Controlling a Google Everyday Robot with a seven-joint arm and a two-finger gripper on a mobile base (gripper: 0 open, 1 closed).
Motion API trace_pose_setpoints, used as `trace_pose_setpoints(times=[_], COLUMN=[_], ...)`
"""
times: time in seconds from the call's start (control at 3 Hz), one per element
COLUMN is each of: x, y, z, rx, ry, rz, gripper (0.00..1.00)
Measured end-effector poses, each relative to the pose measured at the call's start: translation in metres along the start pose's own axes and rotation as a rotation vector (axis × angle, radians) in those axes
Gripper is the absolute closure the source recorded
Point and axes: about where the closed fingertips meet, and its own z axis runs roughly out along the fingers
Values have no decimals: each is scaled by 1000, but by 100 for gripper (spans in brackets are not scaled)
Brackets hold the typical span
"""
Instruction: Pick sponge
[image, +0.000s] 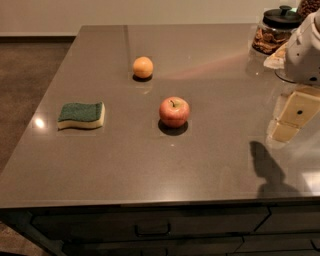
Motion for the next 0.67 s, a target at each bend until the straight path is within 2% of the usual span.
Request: trace_pose_setpoints(times=[0.33, 0.67], x=[0, -14], y=[0, -6], z=[0, 4], rx=[0, -22], ry=[0, -38], rz=[0, -15], gripper=[0, 0])
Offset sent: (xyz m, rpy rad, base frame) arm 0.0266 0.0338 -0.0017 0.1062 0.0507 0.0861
